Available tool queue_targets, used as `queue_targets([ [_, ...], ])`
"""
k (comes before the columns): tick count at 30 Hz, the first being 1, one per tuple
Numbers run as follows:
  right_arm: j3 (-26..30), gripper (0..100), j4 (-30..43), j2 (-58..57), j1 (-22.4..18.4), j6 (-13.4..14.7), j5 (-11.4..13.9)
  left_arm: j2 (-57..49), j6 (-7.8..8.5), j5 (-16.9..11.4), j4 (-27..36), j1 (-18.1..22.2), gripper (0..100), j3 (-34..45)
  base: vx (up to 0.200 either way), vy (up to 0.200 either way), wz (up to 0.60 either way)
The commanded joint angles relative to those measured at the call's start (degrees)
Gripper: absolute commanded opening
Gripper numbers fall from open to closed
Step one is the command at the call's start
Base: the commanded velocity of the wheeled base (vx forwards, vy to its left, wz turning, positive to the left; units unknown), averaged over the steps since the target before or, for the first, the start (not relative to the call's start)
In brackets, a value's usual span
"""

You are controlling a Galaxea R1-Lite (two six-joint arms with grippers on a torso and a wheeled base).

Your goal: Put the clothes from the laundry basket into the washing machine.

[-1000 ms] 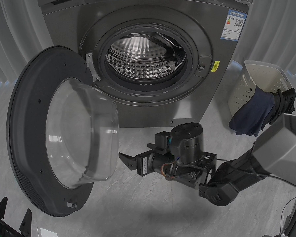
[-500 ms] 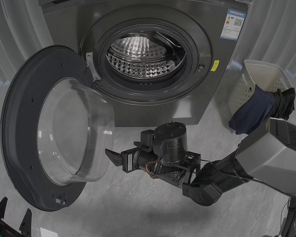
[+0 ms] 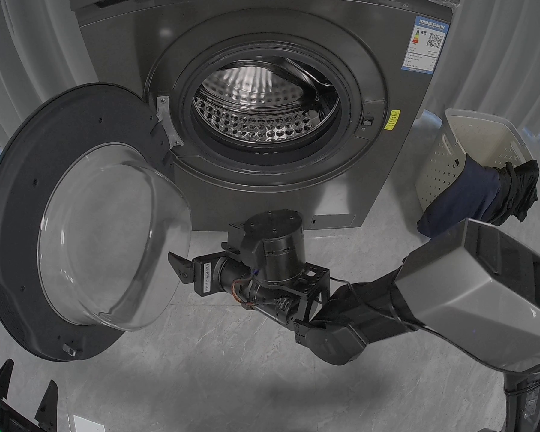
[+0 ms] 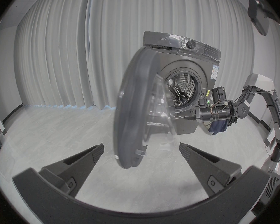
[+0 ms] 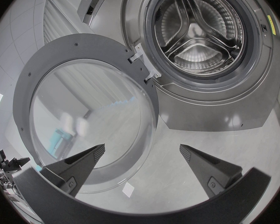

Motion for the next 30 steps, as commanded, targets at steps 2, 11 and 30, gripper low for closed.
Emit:
queue_targets([
  [2,-1.27,100,0.51,0.83,-0.37,-0.03,-0.19,-0.6,0.07,-0.08,-0.01,0.0,100,0.92,0.0,0.0,0.0],
  [11,-11.03,100,1.82,7.77,2.45,0.59,-0.1,-0.6,0.07,-0.08,-0.01,0.0,100,0.92,0.0,0.0,0.0],
  [30,12.09,100,4.29,-20.97,-3.62,-0.82,-3.36,-0.51,0.16,-0.08,-0.01,0.0,100,0.84,0.0,0.0,0.0],
])
